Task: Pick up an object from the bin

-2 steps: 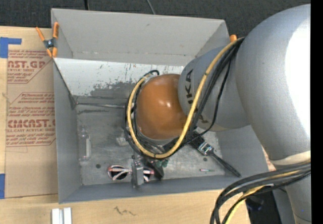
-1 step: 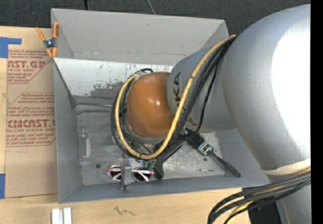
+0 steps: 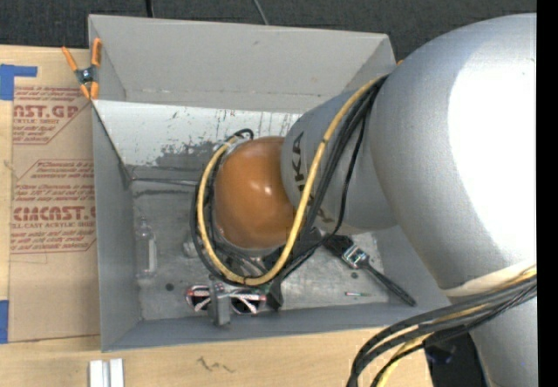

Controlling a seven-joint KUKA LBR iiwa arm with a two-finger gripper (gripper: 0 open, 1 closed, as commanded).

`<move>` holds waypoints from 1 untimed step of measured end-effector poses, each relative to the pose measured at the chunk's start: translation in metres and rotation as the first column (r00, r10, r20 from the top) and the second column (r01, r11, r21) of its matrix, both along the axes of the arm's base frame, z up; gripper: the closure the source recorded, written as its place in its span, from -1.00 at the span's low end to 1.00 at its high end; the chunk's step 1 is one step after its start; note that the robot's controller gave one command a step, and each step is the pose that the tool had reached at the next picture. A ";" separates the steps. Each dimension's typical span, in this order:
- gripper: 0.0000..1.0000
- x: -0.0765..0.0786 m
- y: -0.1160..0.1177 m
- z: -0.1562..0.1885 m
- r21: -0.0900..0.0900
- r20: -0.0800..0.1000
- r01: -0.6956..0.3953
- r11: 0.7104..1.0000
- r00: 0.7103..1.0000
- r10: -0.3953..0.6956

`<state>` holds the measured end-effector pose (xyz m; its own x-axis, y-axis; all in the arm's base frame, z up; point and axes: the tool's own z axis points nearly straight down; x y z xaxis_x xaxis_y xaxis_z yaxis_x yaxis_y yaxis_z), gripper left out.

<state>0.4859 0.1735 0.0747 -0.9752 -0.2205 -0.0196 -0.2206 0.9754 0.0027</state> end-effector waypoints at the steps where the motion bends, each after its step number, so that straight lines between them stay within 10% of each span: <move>1: 1.00 -0.006 -0.007 -0.004 -0.004 -0.014 0.155 0.988 0.988 -0.155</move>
Offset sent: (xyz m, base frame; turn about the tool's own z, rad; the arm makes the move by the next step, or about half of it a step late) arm 0.0000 0.0000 0.0000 0.0000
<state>0.4801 0.1669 0.0706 -0.9978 -0.0666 -0.0048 -0.0666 0.9978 0.0020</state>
